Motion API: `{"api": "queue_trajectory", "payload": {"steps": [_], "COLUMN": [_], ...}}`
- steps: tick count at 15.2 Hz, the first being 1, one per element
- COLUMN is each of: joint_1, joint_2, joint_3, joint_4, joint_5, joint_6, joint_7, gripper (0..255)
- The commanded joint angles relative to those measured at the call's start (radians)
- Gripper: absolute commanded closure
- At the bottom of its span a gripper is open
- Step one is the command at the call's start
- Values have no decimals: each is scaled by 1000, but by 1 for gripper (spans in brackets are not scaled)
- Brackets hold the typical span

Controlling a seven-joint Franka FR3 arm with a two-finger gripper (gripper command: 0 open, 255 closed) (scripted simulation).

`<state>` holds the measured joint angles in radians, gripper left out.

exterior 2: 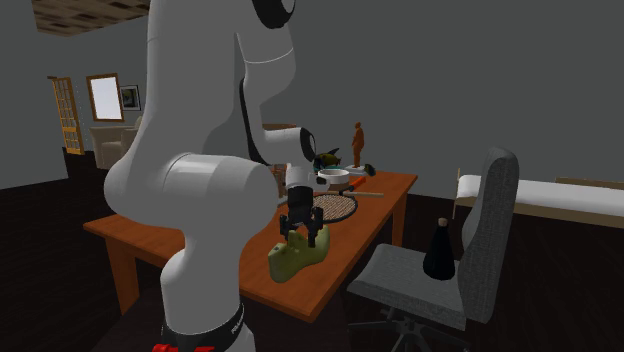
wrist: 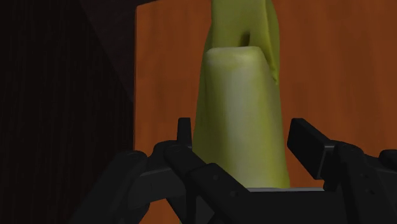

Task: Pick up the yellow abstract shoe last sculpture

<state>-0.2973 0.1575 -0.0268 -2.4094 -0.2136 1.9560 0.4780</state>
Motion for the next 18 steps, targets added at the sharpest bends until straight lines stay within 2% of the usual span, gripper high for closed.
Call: {"api": "queue_trajectory", "payload": {"steps": [1,16,18], "joint_1": [0,4,4], "joint_2": [3,-161,-163], "joint_3": [0,4,4], "joint_4": [-1,37,37], "joint_5": [0,13,13], "joint_6": [2,-197,-199], "joint_7": [0,-35,-35], "gripper": [255,255,255]}}
